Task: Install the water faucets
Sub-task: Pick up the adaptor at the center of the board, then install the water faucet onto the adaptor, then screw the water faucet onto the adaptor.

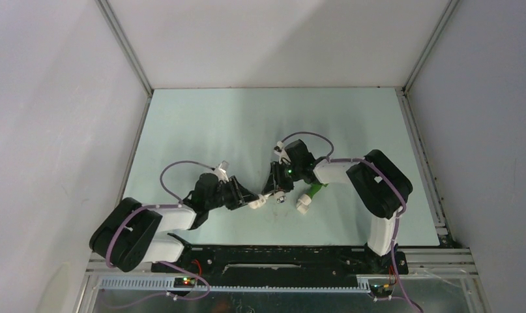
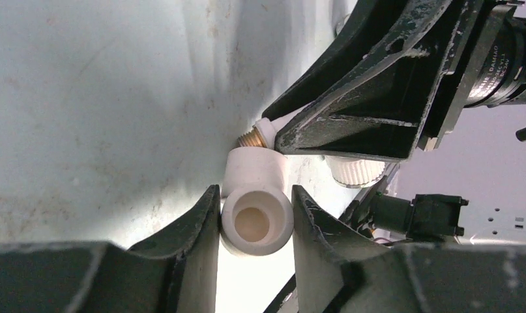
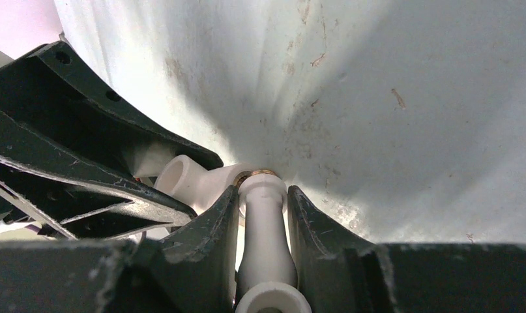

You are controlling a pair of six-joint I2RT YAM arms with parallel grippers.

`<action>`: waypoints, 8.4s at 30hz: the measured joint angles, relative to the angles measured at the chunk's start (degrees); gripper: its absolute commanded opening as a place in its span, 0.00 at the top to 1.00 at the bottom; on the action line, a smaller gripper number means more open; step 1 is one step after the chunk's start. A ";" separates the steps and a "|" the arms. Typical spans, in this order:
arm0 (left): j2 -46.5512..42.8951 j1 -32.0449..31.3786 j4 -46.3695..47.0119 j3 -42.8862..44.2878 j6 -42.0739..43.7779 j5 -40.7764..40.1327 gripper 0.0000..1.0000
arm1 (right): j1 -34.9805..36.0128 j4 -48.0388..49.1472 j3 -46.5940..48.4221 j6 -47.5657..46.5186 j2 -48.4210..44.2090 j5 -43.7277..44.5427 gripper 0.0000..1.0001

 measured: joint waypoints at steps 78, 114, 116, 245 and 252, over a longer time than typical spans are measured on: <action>-33.90 -1.97 -7.43 20.92 18.75 27.78 1.00 | 6.97 2.49 -5.09 -43.67 -55.28 -6.03 1.00; -34.71 -2.14 -1.38 16.76 12.85 17.51 1.00 | 9.60 -0.70 -6.56 -45.07 -56.94 -0.87 1.00; -34.69 -2.14 -0.22 16.50 12.20 17.29 1.00 | 9.81 -0.22 -6.58 -45.00 -56.35 -0.85 1.00; -42.38 -2.86 -4.79 11.28 26.64 3.39 1.00 | 0.57 16.98 -8.50 51.28 -33.51 -7.26 1.00; -44.81 -5.14 -16.85 16.70 42.58 7.69 1.00 | 0.74 17.88 -8.50 51.93 -33.44 -9.66 1.00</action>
